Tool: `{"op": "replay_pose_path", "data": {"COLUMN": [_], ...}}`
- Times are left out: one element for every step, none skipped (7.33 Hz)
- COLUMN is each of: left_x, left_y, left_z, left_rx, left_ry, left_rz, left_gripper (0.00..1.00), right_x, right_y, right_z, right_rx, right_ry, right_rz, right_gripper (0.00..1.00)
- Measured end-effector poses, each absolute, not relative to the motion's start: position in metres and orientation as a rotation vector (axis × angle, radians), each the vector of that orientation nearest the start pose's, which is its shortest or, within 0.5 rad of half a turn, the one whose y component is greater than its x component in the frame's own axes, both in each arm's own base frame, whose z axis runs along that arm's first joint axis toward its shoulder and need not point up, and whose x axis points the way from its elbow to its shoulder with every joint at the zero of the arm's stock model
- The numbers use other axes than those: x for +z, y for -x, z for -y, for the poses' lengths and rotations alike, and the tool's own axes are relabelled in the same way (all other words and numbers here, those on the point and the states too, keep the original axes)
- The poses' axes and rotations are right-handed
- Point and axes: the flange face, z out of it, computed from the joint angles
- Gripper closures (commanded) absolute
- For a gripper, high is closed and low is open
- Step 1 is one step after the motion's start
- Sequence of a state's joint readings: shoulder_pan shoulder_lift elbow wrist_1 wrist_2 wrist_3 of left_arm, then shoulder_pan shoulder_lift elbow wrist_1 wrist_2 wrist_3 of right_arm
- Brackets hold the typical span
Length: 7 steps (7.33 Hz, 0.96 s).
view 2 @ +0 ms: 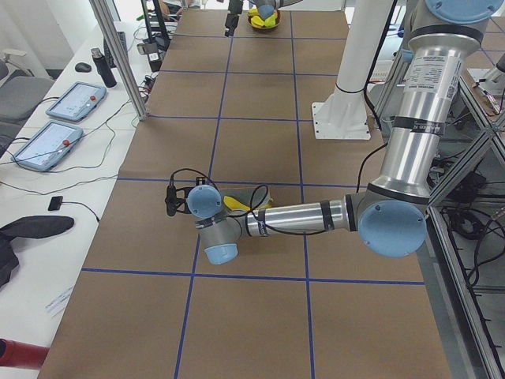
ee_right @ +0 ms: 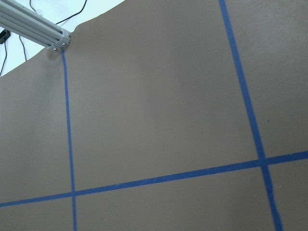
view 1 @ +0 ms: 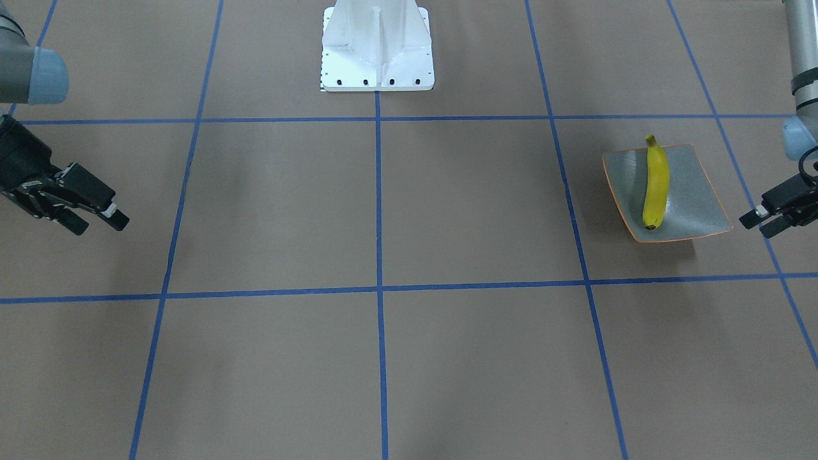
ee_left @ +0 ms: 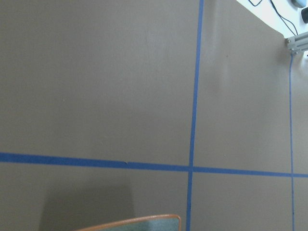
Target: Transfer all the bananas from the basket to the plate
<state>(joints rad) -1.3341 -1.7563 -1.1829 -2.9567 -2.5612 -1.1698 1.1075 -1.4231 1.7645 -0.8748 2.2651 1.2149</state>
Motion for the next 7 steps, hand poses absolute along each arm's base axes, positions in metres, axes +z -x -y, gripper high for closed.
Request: {"op": "replay_pose_path", "data": {"left_x": [0.592,0.597,0.603,0.61,0.616,0.622,0.623], "left_y": [-0.079,-0.077,-0.074,-0.069,-0.062,-0.054,-0.044], "left_z": [0.553,0.558,0.564,0.569,0.574,0.578,0.584], "left_rx": [-0.171,-0.144,-0.122,-0.098,-0.069,-0.033,-0.003], "left_ry": [-0.321,-0.372,-0.4,-0.408,-0.412,-0.414,-0.403], "left_rz": [-1.295,-1.245,-1.19,-1.143,-1.1,-1.057,-1.016], "left_gripper": [0.0,0.0,0.0,0.0,0.0,0.0,0.0], "right_x": [0.431,0.456,0.486,0.518,0.547,0.573,0.597], "right_y": [0.163,0.143,0.121,0.098,0.078,0.062,0.048], "right_z": [0.524,0.528,0.533,0.538,0.542,0.545,0.547], "right_rx": [0.279,0.251,0.221,0.195,0.169,0.142,0.121], "right_ry": [-0.228,-0.256,-0.276,-0.283,-0.282,-0.284,-0.279], "right_rz": [1.114,1.071,1.025,0.988,0.96,0.935,0.915], "right_gripper": [0.01,0.01,0.01,0.01,0.01,0.01,0.01]}}
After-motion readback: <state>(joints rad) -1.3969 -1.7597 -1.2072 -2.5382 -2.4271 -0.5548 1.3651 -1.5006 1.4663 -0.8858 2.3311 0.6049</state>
